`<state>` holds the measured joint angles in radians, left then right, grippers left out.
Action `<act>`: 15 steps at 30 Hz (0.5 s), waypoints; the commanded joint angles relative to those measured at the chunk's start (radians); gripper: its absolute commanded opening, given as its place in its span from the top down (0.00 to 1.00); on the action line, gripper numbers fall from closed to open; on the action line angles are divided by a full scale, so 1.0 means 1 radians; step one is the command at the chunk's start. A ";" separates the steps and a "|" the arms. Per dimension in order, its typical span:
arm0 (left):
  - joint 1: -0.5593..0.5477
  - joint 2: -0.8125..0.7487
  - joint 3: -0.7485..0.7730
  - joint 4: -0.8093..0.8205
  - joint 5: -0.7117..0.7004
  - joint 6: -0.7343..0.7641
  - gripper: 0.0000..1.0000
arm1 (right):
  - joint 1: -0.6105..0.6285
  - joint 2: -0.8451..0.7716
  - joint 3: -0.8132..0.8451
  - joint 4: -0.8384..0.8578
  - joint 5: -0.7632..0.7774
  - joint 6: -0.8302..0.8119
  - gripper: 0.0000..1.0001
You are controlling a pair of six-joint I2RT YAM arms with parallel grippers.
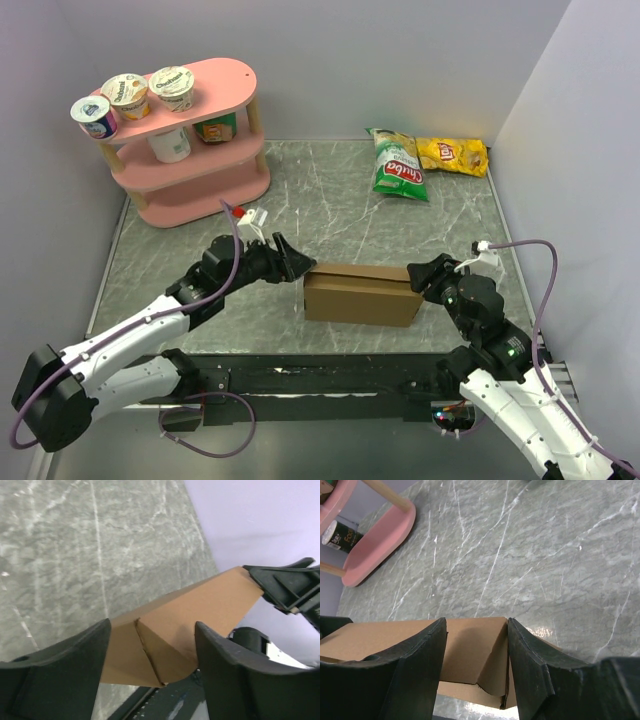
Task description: Fold the paper box
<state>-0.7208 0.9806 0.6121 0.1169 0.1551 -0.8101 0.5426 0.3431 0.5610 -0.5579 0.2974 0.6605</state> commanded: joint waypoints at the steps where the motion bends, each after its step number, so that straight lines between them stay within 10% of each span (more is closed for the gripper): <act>1: 0.006 -0.005 -0.060 0.067 0.050 -0.050 0.33 | 0.002 0.011 -0.053 -0.172 -0.029 -0.015 0.42; 15: 0.006 -0.025 -0.233 0.147 0.095 -0.123 0.55 | 0.002 0.017 -0.056 -0.166 -0.035 -0.016 0.44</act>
<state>-0.7116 0.9394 0.4355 0.3603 0.2180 -0.9417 0.5426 0.3412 0.5552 -0.5507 0.2947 0.6605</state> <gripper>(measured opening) 0.463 0.568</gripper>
